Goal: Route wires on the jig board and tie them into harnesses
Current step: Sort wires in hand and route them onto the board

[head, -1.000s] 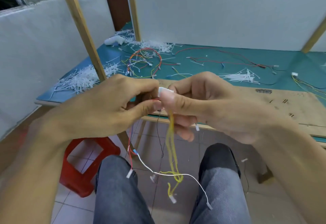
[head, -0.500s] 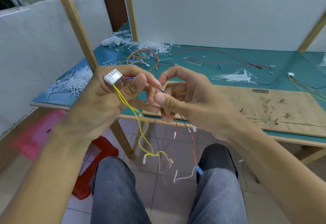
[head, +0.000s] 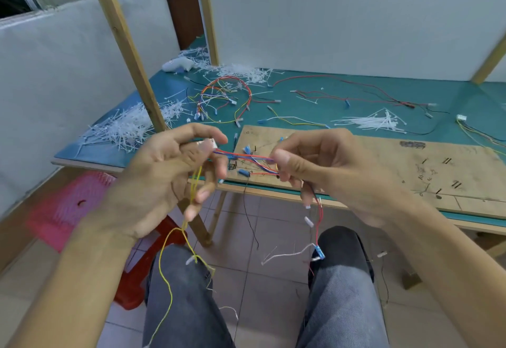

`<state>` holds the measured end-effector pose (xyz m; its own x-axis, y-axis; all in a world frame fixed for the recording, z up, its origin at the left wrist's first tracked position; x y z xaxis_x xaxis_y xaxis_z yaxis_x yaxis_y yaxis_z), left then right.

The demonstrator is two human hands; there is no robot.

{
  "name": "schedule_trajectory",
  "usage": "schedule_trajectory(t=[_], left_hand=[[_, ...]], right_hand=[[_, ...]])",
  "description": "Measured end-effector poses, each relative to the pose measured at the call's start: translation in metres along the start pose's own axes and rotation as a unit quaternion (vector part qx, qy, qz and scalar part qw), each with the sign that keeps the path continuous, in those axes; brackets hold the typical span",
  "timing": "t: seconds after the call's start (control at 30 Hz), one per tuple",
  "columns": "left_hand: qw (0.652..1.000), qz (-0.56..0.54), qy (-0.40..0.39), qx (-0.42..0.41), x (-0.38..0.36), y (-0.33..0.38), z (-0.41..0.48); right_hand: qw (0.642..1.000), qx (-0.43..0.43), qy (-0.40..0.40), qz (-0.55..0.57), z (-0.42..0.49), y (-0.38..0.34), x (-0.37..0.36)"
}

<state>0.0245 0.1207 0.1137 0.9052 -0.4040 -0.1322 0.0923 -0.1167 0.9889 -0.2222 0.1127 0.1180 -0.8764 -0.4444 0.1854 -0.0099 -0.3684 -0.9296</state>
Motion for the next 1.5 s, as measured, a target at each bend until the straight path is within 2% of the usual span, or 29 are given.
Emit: schedule_trajectory(t=[0.07,0.2,0.3,0.53,0.87,0.93,1.07,1.17,1.27,1.4,1.5], left_hand=[[0.999,0.001,0.023,-0.03,-0.01,-0.002,0.003],[0.997,0.015,0.067,-0.046,-0.021,-0.005,0.009],[0.993,0.047,0.096,-0.043,-0.024,-0.01,0.013],[0.983,0.075,0.167,-0.009,-0.004,-0.018,0.037],[0.967,0.14,0.189,0.099,0.057,-0.041,0.085],[0.96,0.151,0.209,0.108,0.064,-0.055,0.094],[0.932,0.202,0.279,0.112,0.072,-0.081,0.11],[0.901,0.258,0.328,0.119,0.075,-0.094,0.114],[0.887,0.283,0.354,0.087,0.074,-0.1,0.111],[0.886,0.268,0.375,0.056,0.07,-0.105,0.109],[0.891,0.238,0.385,0.042,0.068,-0.107,0.109]], right_hand=[[0.999,-0.031,-0.008,0.035,-0.004,0.004,0.001],[0.998,-0.039,-0.027,0.038,-0.011,0.009,0.001],[0.998,-0.049,0.002,0.04,-0.012,0.014,0.005],[0.986,-0.083,0.029,-0.141,0.002,0.037,0.011],[0.973,-0.129,0.051,-0.185,0.056,0.076,0.008],[0.962,-0.134,0.046,-0.233,0.066,0.083,0.006],[0.919,-0.139,0.012,-0.368,0.08,0.096,0.0],[0.893,-0.152,0.012,-0.424,0.082,0.103,-0.003],[0.874,-0.158,0.008,-0.459,0.08,0.106,-0.006],[0.872,-0.161,0.01,-0.463,0.076,0.109,-0.006],[0.887,-0.14,0.039,-0.439,0.075,0.108,-0.004]])
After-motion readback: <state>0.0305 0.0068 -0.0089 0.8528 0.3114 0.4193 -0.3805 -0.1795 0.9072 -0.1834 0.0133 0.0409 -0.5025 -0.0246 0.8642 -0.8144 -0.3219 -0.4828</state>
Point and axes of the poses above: each hand's wrist, its own z-axis towards the middle knuckle, its own x-axis out of the back of the hand, y = z × x, the point moved 4 cm from there along z, towards the middle knuckle, and after that the axes turned 10 degrees about x, right-handed, at the moved point
